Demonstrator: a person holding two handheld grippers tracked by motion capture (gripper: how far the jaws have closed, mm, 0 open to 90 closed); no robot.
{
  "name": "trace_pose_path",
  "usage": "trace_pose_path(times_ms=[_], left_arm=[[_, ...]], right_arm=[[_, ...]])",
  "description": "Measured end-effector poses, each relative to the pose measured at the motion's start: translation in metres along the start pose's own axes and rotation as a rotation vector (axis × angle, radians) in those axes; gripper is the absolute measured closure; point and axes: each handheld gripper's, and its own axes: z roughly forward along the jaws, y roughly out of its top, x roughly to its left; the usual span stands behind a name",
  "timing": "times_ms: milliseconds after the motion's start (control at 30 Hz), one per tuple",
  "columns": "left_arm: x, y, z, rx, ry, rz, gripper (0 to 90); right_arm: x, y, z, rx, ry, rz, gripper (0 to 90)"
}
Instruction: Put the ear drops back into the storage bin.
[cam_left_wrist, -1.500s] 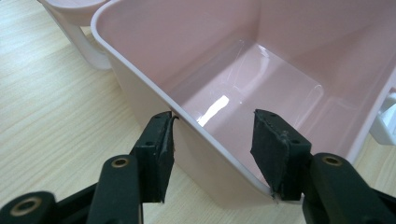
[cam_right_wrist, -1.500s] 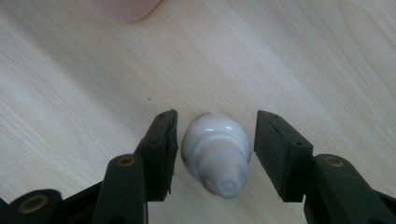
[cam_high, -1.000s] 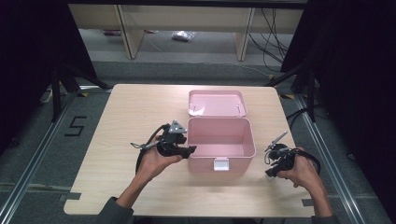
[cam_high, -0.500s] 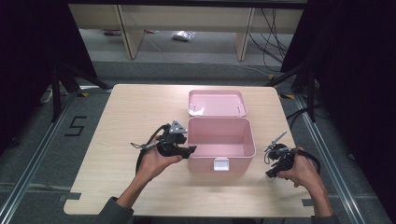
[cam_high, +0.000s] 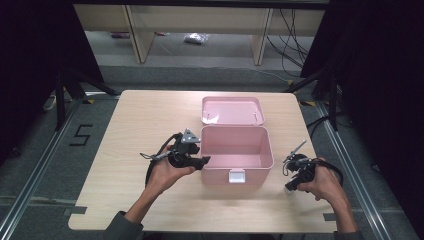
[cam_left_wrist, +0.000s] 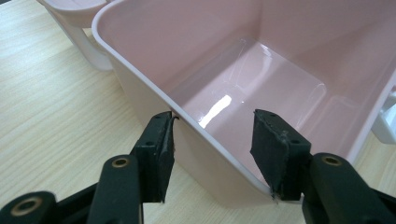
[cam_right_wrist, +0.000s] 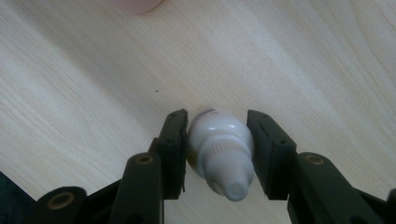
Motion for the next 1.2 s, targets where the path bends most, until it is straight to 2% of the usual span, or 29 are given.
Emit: trace_pose_path(times_ms=[467,567,767,867,900,933,1033,1100,1133,1200], left_arm=[[0.0,0.0,0.0,0.002,0.001,-0.002,48.8],[0.0,0.0,0.0,0.001,0.0,-0.001,48.8],[0.0,0.0,0.0,0.0,0.001,-0.002,48.8],[0.0,0.0,0.0,0.002,0.001,-0.003,48.9],[0.0,0.0,0.0,0.002,0.001,-0.002,48.9],[0.0,0.0,0.0,0.0,0.0,-0.001,48.9],[0.0,0.0,0.0,0.002,0.001,-0.002,48.9],[0.0,0.0,0.0,0.002,0.001,-0.002,48.9],[0.0,0.0,0.0,0.002,0.0,-0.002,48.9],[0.0,0.0,0.0,0.002,-0.001,-0.001,48.9]], right_arm=[[-0.004,0.009,-0.021,-0.01,0.007,-0.021,60.3],[-0.003,0.012,-0.031,-0.024,0.015,-0.019,60.3],[-0.002,0.019,-0.052,-0.047,-0.006,-0.062,60.3],[0.001,0.023,-0.065,-0.065,0.015,-0.06,60.3],[-0.001,0.024,-0.069,-0.078,0.014,-0.084,60.3],[0.0,0.025,-0.073,-0.083,0.02,-0.081,60.3],[0.001,0.032,-0.089,-0.098,0.015,-0.103,60.4],[0.003,0.033,-0.093,-0.099,0.01,-0.103,60.4],[0.003,0.035,-0.097,-0.103,0.006,-0.119,60.4],[0.005,0.04,-0.103,-0.106,0.018,-0.12,60.4]])
